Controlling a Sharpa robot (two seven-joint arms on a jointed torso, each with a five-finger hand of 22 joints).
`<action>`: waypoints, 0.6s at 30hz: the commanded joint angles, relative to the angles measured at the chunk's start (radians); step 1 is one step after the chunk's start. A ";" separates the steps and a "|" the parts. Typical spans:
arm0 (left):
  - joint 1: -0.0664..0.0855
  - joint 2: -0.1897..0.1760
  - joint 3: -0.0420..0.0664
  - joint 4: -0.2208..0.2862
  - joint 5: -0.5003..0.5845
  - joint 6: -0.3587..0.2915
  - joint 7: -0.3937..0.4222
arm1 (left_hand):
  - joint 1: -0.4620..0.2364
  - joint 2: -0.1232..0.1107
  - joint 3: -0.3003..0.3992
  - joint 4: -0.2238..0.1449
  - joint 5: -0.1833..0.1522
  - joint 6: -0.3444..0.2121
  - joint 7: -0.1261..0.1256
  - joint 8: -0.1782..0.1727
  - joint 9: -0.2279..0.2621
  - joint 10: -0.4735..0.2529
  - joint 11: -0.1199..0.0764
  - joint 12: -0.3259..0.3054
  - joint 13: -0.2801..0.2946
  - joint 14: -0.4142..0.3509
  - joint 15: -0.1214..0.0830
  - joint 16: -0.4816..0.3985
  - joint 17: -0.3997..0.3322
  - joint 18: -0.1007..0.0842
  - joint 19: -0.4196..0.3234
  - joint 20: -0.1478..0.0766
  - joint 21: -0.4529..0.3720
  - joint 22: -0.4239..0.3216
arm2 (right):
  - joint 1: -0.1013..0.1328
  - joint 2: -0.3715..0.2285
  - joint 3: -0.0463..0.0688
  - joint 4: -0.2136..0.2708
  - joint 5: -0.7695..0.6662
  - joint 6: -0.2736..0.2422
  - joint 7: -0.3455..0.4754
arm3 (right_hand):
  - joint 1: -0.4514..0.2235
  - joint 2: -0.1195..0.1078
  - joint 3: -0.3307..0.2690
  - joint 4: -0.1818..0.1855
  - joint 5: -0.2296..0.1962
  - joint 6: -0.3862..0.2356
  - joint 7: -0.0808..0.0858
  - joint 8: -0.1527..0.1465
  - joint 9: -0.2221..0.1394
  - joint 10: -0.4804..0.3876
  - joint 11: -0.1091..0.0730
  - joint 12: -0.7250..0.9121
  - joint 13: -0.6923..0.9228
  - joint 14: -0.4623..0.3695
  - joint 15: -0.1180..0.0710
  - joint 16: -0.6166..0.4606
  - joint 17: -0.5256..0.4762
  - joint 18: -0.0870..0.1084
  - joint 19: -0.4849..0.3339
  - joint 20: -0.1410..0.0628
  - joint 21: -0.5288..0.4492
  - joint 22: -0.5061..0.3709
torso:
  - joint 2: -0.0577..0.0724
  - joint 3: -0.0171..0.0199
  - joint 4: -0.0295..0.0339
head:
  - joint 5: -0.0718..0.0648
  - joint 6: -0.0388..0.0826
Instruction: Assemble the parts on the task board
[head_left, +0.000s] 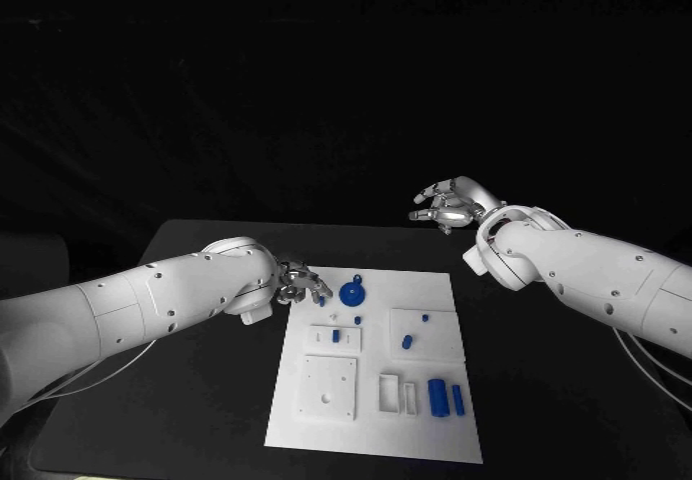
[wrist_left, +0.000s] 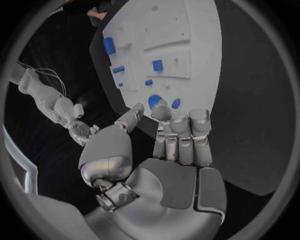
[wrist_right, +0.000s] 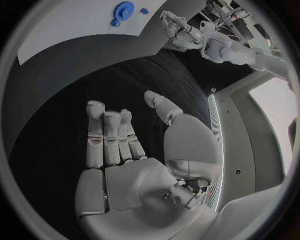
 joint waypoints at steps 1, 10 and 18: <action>0.001 0.015 0.001 -0.037 -0.005 0.028 0.030 | 0.010 -0.001 0.001 -0.004 -0.003 -0.018 0.010 -0.005 -0.004 -0.007 0.003 -0.010 -0.006 -0.003 0.004 -0.014 -0.005 0.016 -0.009 -0.077 -0.009 -0.005 | -0.001 0.003 0.000 -0.001 -0.006 0.003 0.005 | -0.005 0.006 0.000 -0.005 0.007 -0.006 0.006 -0.002 -0.002 -0.002 -0.006 0.006 -0.002 0.007 -0.001 0.006 -0.001 0.083 -0.001 -0.005 0.006 0.018 | 0.001 0.0005 0.0001 | 0.002 0.002; 0.003 0.082 0.000 -0.168 -0.073 0.047 0.037 | 0.010 -0.006 -0.004 -0.002 -0.003 -0.023 0.012 -0.006 -0.008 -0.006 0.005 -0.017 -0.011 0.001 0.007 -0.025 -0.007 0.012 -0.009 -0.074 -0.017 -0.011 | -0.001 0.008 0.000 -0.001 -0.006 0.004 0.005 | -0.005 0.007 0.001 -0.005 0.011 -0.008 0.007 -0.003 -0.002 -0.002 -0.005 0.007 -0.004 0.007 -0.001 0.007 -0.002 0.083 0.000 -0.005 0.006 0.018 | 0.001 0.0017 -0.0007 | 0.005 0.004; -0.013 0.128 0.000 -0.235 -0.079 0.059 0.045 | 0.001 -0.014 -0.008 0.010 -0.004 -0.028 0.014 -0.008 -0.012 -0.007 0.007 -0.021 -0.014 0.002 0.008 -0.030 -0.006 0.009 -0.009 -0.073 -0.021 -0.015 | -0.001 0.011 0.000 0.000 -0.006 0.004 0.004 | -0.006 0.007 0.001 -0.004 0.012 -0.009 0.007 -0.003 -0.003 -0.002 -0.005 0.008 -0.005 0.007 0.000 0.007 -0.002 0.083 0.000 -0.006 0.006 0.018 | 0.004 0.0007 -0.0047 | 0.005 0.004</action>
